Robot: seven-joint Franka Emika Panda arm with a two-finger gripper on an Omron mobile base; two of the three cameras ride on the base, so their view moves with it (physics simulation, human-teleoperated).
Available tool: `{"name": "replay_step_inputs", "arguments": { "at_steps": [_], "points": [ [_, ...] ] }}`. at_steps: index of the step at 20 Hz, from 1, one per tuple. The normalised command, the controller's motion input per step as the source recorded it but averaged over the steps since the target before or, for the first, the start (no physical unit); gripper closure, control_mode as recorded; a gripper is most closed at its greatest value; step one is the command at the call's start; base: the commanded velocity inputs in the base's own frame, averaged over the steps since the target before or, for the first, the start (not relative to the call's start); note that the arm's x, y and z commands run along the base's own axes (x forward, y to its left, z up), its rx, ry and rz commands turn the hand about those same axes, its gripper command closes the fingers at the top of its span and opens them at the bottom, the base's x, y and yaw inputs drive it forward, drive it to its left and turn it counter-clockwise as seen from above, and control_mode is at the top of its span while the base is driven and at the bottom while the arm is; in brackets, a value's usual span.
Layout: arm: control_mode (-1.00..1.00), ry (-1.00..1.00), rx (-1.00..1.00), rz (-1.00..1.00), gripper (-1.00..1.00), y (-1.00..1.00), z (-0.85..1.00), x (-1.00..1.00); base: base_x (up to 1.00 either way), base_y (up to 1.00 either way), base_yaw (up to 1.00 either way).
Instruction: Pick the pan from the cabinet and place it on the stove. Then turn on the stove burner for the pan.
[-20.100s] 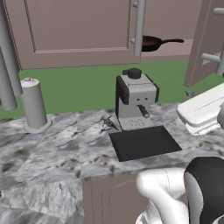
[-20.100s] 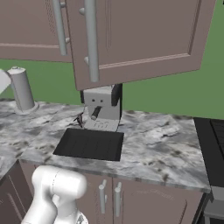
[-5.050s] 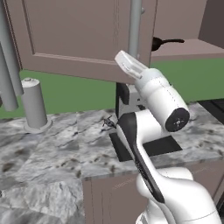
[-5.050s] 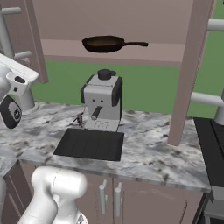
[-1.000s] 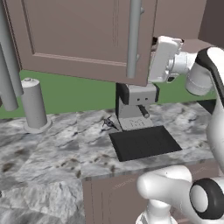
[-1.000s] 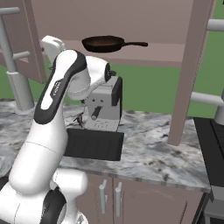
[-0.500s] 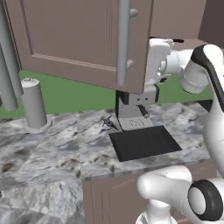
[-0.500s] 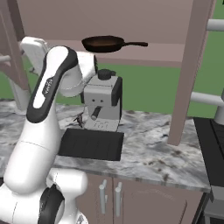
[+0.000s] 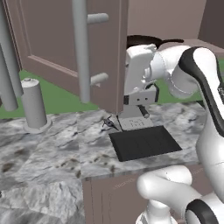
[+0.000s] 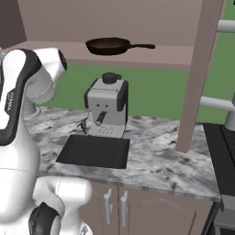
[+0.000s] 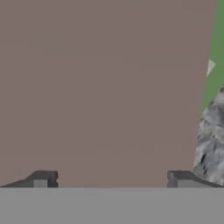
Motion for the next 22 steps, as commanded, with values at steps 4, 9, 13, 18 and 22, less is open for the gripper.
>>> {"name": "replay_step_inputs", "arguments": {
  "at_steps": [4, 9, 13, 18, 22],
  "points": [
    [-1.0, -0.03, -0.1, 0.09, -1.0, 0.91, 0.0, -0.47, 0.0, 0.0, 0.0],
    [-1.0, -0.03, -0.09, 0.09, -1.0, 0.87, 0.0, -0.37, 0.0, 0.0, 0.0],
    [-1.0, -0.07, -0.09, 0.08, -1.0, 0.79, -0.01, -0.3, 0.0, 0.0, 0.0],
    [-1.0, -0.03, -0.04, 0.06, -1.0, -0.03, -0.01, -0.04, 0.0, 0.0, 0.0],
    [-1.0, -0.1, 0.0, 0.09, -1.0, -0.73, -0.08, 0.11, 0.0, 0.0, 0.0]
  ]
}}
